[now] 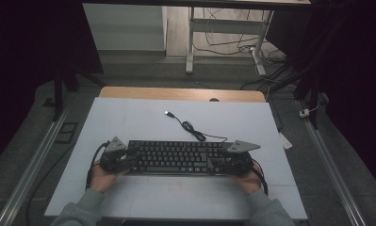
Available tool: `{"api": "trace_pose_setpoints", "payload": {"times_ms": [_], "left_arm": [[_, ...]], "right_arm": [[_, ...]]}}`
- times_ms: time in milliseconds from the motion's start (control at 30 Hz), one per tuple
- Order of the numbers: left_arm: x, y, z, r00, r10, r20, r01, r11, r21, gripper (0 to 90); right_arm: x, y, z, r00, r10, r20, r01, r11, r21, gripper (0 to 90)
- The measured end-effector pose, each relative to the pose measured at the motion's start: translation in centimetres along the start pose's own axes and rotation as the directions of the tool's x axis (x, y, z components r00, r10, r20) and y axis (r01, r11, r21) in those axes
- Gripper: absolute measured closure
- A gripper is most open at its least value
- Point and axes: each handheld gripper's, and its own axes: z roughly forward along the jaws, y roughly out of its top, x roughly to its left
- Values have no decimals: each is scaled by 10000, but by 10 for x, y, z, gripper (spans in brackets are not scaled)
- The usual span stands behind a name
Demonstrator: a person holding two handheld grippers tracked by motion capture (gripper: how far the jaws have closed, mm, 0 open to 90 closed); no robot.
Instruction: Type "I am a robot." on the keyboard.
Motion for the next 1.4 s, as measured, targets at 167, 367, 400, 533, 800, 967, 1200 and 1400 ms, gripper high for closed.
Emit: {"api": "trace_pose_setpoints", "payload": {"times_ms": [167, 367, 400, 533, 800, 967, 1200, 1400], "left_arm": [[-3, 2, 2, 9998, 190, -22, -190, 9997, 135, 842], [-4, 3, 3, 9998, 220, 34, -220, 9996, 180, 890], [-4, 3, 3, 9997, 255, 30, -256, 9995, 205, 891], [-6, 3, 5, 9993, 363, 119, -366, 9990, 258, 892], [-6, 3, 6, 9992, 402, 52, -404, 9983, 423, 892], [-6, 2, 7, 9989, 476, 50, -478, 9969, 623, 892], [-6, 1, 8, 9982, 582, -133, -569, 9950, 819, 891], [-3, -1, 12, 9980, 518, -354, -483, 9944, 945, 891]], "right_arm": [[0, 0, 1, 10000, -12, 14, 12, 10000, 70, 461], [-1, -1, 2, 10000, -1, 24, 0, 9999, 115, 461], [-1, -1, 2, 10000, -8, 48, 8, 9999, 135, 461], [-1, -1, 2, 10000, -2, 57, 1, 9999, 139, 461], [-1, -1, 3, 10000, 23, 54, -23, 9999, 171, 461], [-1, -1, 2, 10000, 12, 38, -13, 9998, 190, 461], [-2, -1, 2, 10000, 19, 38, -19, 9999, 165, 461], [-1, -1, 3, 10000, 21, 41, -21, 9998, 185, 460]]}}
